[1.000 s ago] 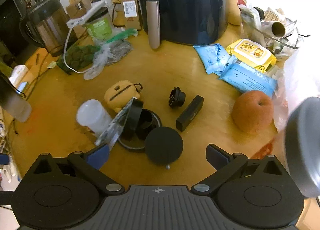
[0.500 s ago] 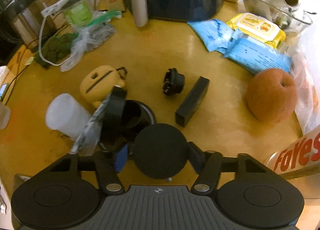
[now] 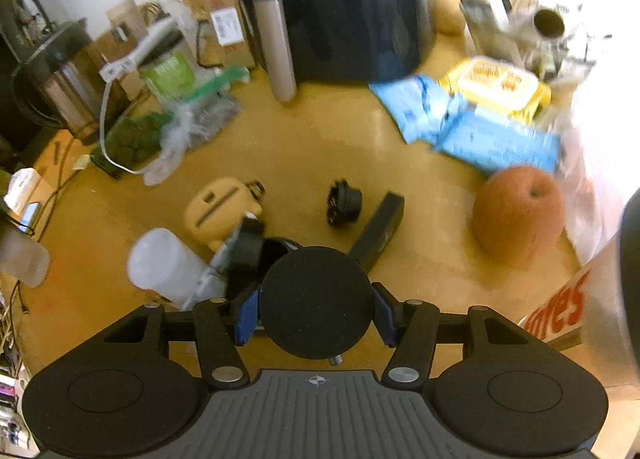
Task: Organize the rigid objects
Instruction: 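Reach the right gripper to the black round lid and close on it, then grasp the white plastic jar with the left gripper while the right gripper holds the black lid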
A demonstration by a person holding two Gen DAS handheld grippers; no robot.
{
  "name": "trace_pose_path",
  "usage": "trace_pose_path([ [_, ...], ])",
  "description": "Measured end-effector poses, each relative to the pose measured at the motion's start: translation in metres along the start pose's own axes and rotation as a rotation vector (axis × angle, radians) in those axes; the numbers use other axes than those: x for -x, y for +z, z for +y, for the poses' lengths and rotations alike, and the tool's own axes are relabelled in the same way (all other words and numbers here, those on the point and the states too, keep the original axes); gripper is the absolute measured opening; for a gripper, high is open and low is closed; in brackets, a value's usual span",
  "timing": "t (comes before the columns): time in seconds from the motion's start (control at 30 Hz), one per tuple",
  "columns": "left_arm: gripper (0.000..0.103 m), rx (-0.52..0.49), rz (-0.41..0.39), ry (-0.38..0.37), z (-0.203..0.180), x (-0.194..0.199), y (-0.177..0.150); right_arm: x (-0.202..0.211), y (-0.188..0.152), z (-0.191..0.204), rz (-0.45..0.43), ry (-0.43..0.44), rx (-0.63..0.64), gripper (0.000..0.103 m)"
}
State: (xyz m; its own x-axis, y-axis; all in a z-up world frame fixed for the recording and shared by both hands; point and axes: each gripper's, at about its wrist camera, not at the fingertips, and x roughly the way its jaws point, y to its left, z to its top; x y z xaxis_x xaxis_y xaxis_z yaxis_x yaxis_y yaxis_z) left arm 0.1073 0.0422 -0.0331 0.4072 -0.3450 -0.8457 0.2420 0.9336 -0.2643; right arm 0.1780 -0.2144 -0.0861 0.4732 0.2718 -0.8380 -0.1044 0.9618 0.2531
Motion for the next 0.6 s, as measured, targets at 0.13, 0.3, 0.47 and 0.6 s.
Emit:
trace_pose_path([
  [0.13, 0.102, -0.014, -0.017, -0.002, -0.004, 0.000, 0.001, 0.018, 0.002, 0.003, -0.034, -0.008, 0.010, 0.060],
  [0.3, 0.102, -0.041, -0.039, 0.015, -0.007, 0.000, 0.005, 0.042, 0.001, 0.004, -0.057, -0.023, 0.006, 0.060],
  [0.47, 0.102, -0.067, -0.058, 0.021, -0.010, -0.001, 0.009, 0.064, -0.006, 0.003, -0.074, -0.001, -0.040, 0.060],
  [0.6, 0.102, -0.103, -0.073, 0.034, -0.014, -0.005, 0.014, 0.081, -0.015, 0.002, -0.088, 0.020, -0.062, 0.060],
])
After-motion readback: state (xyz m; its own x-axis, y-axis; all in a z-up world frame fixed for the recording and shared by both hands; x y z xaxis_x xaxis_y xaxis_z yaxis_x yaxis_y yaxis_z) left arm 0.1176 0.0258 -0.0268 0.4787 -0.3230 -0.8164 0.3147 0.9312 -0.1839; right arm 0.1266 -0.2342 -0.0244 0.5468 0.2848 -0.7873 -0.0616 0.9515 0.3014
